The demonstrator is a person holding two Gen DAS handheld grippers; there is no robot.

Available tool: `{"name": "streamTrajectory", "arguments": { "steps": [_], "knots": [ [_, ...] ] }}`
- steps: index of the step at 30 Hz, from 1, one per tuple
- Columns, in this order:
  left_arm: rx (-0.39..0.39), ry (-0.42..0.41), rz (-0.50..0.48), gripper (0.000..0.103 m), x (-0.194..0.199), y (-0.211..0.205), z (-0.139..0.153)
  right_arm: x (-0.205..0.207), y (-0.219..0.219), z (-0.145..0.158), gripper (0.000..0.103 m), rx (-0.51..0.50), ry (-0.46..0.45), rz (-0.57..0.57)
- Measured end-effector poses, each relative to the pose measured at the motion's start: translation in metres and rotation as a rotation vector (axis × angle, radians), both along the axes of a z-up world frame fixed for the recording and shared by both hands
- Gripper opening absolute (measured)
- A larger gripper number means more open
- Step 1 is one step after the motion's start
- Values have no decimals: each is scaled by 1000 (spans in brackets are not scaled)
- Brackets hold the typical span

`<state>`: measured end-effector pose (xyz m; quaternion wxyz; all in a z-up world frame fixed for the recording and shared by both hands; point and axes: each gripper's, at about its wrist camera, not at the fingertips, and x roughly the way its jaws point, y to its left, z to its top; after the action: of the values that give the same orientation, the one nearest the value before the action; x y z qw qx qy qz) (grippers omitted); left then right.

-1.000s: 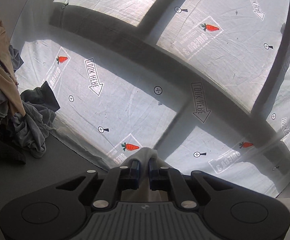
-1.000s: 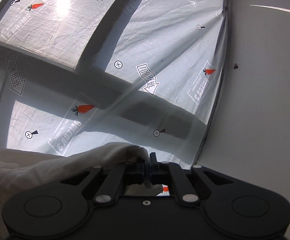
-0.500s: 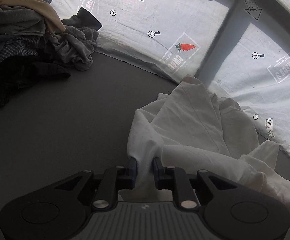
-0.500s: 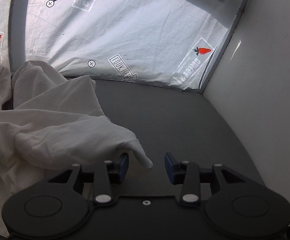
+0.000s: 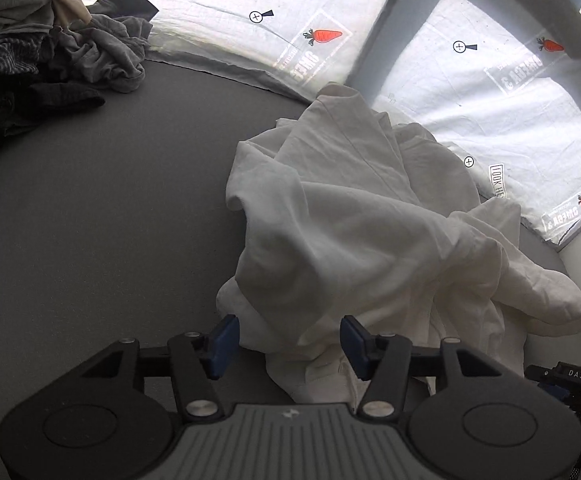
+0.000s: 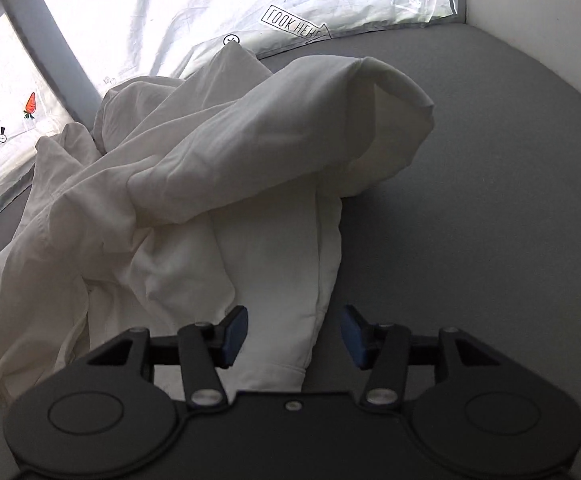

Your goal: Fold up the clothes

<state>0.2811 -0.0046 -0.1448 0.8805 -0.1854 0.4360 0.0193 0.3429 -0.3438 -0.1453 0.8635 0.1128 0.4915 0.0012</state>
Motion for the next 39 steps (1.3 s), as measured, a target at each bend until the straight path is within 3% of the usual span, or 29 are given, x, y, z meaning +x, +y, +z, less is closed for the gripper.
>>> {"name": "streamTrajectory", "arguments": {
  "steps": [9, 11, 16, 18, 19, 20, 21, 25, 27, 31, 36, 39],
  "knots": [
    [-22, 51, -89, 68, 31, -11, -42, 2, 28, -30, 62, -52, 75, 50],
    [-15, 57, -112, 72, 38, -14, -47, 0, 30, -32, 74, -74, 74, 45],
    [-8, 86, -149, 74, 53, -20, -58, -3, 30, -34, 81, -85, 63, 12],
    [-5, 97, -157, 73, 58, -21, -60, -6, 32, -32, 71, -74, 39, 46],
    [2, 99, -160, 73, 59, -21, -60, -8, 35, -30, 58, -82, 26, 70],
    [15, 95, -164, 66, 59, -22, -59, -8, 39, -28, 52, -103, 15, 90],
    [39, 89, -170, 52, 59, -24, -58, -9, 42, -27, 49, -122, 6, 108],
    [42, 78, -168, 29, 55, -26, -53, -15, 48, -18, 21, -194, -38, 142],
    [30, 75, -156, 21, 52, -29, -50, -18, 41, -16, 21, -166, -46, 132],
    [48, 63, -129, 17, 35, -47, -41, -22, 22, -8, 18, -133, -80, 134],
    [-18, 62, 17, 13, -3, -81, -40, -26, -4, -1, 17, -217, -169, 265],
    [-41, 66, 122, 12, -27, -113, -38, -26, -31, 0, 17, -202, -175, 333]
  ]
}}
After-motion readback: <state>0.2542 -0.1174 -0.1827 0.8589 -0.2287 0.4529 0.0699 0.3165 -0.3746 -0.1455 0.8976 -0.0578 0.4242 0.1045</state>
